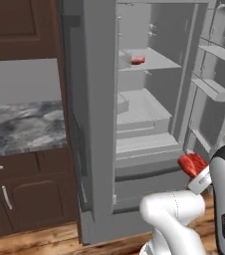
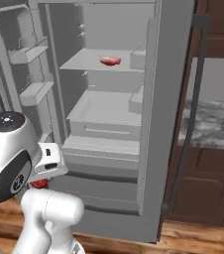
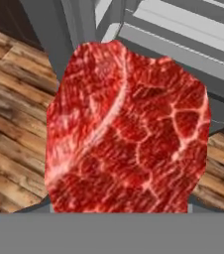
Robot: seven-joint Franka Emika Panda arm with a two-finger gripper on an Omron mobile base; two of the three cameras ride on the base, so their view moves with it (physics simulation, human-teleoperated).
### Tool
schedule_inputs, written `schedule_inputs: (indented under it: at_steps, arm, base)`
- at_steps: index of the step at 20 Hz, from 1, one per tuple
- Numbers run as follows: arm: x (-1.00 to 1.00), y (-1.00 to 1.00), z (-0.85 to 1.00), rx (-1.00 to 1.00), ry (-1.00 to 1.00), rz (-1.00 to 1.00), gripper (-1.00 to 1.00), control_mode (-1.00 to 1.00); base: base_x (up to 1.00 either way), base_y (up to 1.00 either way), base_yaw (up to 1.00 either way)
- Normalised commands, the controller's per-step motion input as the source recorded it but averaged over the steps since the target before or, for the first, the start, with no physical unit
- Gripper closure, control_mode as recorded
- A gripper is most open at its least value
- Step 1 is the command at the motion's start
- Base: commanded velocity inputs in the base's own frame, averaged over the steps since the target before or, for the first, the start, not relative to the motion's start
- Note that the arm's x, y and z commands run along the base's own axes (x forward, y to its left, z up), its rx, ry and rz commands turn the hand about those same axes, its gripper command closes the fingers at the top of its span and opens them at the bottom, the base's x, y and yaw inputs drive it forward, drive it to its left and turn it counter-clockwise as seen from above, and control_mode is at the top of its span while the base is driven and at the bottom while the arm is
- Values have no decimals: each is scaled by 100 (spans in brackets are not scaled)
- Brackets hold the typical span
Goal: Place the steak on the counter behind the older steak on the same shelf of the fridge to maintain FIFO order. Close the fridge door when finished.
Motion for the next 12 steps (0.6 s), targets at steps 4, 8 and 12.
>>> schedule_inputs:
  at_steps: [4,8,12]
  arm:
    - [0,0,0,0,0,0,100,100]
    - [0,0,0,0,0,0,100,100]
    - [0,0,0,0,0,0,100,100]
  base:
    - [70,-16,0]
    - [59,-25,0]
    - [64,-18,0]
